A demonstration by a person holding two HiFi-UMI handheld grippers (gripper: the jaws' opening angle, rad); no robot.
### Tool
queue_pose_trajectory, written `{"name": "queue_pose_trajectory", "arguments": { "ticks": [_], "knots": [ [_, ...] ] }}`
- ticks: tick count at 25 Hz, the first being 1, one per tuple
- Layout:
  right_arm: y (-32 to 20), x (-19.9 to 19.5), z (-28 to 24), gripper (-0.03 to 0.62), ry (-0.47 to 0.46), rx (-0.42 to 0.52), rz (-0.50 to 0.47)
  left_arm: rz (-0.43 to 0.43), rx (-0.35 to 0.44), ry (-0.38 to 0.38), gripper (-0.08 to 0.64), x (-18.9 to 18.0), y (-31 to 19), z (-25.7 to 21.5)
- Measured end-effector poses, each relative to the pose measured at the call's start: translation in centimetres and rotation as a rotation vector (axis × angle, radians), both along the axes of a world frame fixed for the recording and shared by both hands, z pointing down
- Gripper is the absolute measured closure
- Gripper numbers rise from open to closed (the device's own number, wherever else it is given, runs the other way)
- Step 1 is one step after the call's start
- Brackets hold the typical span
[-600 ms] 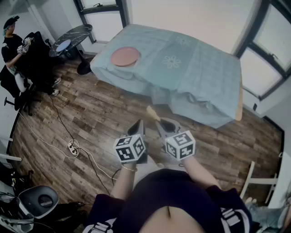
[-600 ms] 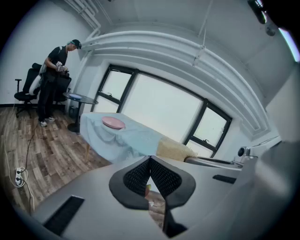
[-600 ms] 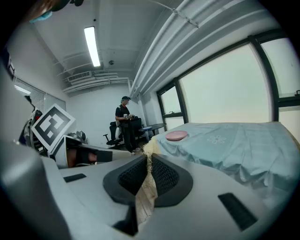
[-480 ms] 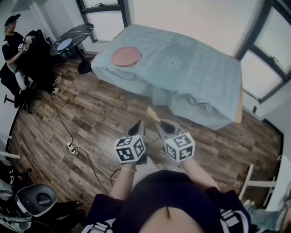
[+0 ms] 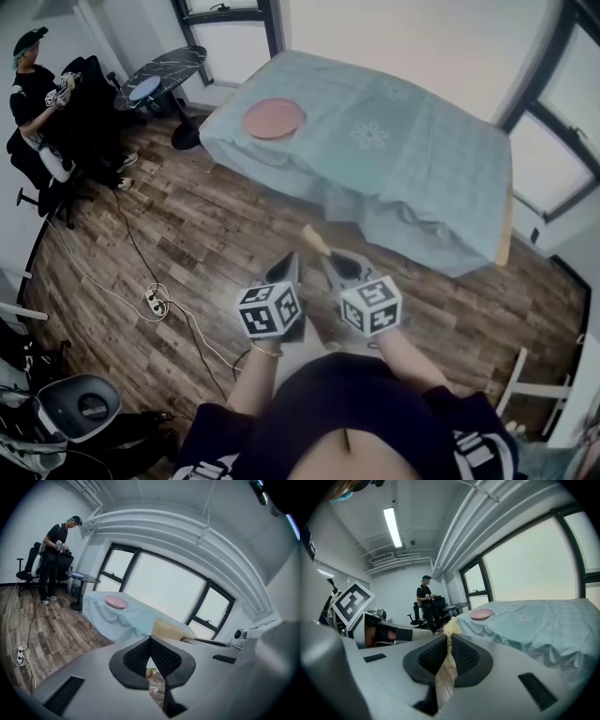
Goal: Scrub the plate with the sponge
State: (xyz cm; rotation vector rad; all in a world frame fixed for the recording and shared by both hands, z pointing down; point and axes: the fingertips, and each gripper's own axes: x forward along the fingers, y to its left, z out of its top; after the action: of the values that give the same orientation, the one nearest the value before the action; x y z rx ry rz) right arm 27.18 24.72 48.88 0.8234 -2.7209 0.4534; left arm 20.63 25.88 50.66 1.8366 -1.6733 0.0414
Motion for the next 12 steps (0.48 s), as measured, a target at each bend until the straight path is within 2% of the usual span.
{"name": "queue_pose_trajectory", "arguments": {
  "ticks": [5, 12],
  "knots": [
    [-2.4, -1.5, -0.1, 0.555, -0.028, -0.028, 0.03, 0.004, 0.0, -0.007, 0.549, -1.5, -1.5, 0.1],
    [-6.0, -5.7, -0.3, 0.555, -0.038, -0.028, 0.006, 0.021, -0.003, 0.017, 0.549, -4.9, -5.2, 0.3]
  ]
}}
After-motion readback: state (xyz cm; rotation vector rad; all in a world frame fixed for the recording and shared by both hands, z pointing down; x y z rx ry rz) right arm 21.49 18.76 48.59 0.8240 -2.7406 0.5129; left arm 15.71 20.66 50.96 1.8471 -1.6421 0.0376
